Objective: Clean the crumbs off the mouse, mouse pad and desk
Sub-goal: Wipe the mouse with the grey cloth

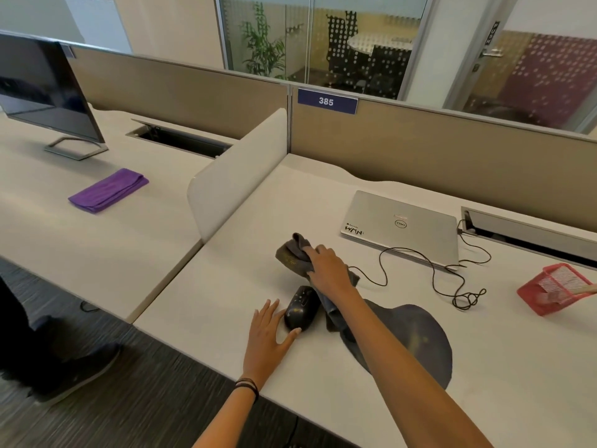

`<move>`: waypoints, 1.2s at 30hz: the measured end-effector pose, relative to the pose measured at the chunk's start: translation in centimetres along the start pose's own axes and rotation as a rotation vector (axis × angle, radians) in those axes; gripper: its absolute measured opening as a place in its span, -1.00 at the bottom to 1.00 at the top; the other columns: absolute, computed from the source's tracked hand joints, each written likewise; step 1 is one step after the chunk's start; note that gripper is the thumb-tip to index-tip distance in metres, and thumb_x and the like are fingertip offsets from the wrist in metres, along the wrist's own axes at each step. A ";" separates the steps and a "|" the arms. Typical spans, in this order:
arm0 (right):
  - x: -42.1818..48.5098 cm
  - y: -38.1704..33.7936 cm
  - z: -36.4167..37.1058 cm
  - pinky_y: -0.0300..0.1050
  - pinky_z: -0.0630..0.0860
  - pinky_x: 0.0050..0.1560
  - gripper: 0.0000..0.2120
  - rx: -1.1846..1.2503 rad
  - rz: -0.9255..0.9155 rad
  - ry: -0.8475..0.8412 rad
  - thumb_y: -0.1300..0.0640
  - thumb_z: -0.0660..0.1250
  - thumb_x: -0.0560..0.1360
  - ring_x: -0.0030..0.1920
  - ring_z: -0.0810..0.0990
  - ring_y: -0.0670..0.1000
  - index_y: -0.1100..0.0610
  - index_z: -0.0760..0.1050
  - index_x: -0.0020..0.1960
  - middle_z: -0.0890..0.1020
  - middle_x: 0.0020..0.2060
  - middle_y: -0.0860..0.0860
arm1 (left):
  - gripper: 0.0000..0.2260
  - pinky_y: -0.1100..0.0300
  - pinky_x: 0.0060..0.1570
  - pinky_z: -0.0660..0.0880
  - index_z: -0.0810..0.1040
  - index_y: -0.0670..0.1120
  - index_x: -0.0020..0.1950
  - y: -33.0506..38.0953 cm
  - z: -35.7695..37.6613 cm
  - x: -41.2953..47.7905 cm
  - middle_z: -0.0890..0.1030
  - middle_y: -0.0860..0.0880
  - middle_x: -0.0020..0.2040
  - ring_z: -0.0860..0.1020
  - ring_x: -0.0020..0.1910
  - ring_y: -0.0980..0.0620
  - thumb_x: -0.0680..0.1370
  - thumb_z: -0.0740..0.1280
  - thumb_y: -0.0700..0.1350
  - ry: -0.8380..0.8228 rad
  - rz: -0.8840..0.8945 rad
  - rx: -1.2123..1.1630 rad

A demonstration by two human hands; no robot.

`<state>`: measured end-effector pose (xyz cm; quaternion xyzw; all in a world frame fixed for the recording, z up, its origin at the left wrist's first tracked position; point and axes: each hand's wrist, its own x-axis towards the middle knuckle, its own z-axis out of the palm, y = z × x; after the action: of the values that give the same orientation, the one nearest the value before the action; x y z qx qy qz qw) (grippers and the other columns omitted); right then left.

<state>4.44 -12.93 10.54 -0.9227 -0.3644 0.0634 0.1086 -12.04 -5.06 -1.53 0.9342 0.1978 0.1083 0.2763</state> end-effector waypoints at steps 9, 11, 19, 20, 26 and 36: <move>0.3 -1.0 3.4 0.10 0.36 0.25 -0.54 0.023 0.059 -0.192 0.27 0.17 0.55 0.24 0.43 0.25 0.10 0.24 0.43 0.44 0.25 0.20 | -0.47 0.18 0.51 -0.08 0.38 -0.03 0.40 0.1 0.0 -0.1 0.32 0.03 0.47 0.22 0.49 0.07 0.52 0.23 0.23 0.011 -0.006 -0.008; 0.3 -1.1 3.3 0.10 0.38 0.28 -0.51 0.132 0.077 -0.231 0.32 0.16 0.53 0.28 0.42 0.24 0.11 0.27 0.43 0.44 0.29 0.20 | -0.46 0.18 0.50 -0.08 0.39 -0.03 0.40 0.0 0.0 0.0 0.33 0.02 0.47 0.23 0.49 0.07 0.52 0.23 0.24 0.011 -0.006 0.000; 0.0 -1.5 3.3 0.13 0.38 0.29 -0.49 0.159 0.065 -0.273 0.34 0.16 0.50 0.29 0.41 0.22 0.07 0.28 0.42 0.45 0.31 0.17 | -0.45 0.16 0.50 -0.03 0.41 -0.02 0.38 -0.1 0.0 0.0 0.34 -0.01 0.46 0.25 0.48 0.03 0.49 0.25 0.26 0.012 -0.038 -0.015; -0.1 -1.6 3.4 0.13 0.37 0.29 -0.49 0.140 0.060 -0.269 0.34 0.16 0.51 0.29 0.41 0.23 0.07 0.27 0.43 0.45 0.31 0.17 | -0.44 0.14 0.51 -0.01 0.40 -0.02 0.38 -0.1 0.0 0.0 0.34 -0.02 0.46 0.25 0.47 0.03 0.49 0.26 0.27 0.019 -0.045 -0.008; -0.4 -2.0 3.4 0.11 0.37 0.28 -0.51 0.072 -0.005 -0.268 0.34 0.17 0.51 0.29 0.41 0.23 0.08 0.29 0.41 0.47 0.30 0.17 | -0.25 0.00 0.51 -0.14 0.34 -0.11 0.44 0.1 -0.1 -0.3 0.25 -0.06 0.51 0.13 0.53 0.00 0.44 0.18 0.38 0.030 -0.120 0.108; -2.0 -3.5 4.2 0.06 0.39 0.19 -0.65 -0.086 -0.048 -0.155 0.31 0.17 0.53 0.21 0.44 0.21 0.16 0.37 0.30 0.50 0.20 0.17 | 0.11 -0.09 0.49 -0.25 0.15 -0.13 0.52 0.6 -0.5 -0.3 0.12 -0.07 0.56 -0.03 0.56 -0.02 0.24 -0.37 0.58 -0.023 -0.180 0.252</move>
<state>-0.18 -11.19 7.37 -0.9098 -0.3962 0.1161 0.0421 -12.30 -5.41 -0.83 0.9412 0.2896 0.0468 0.1676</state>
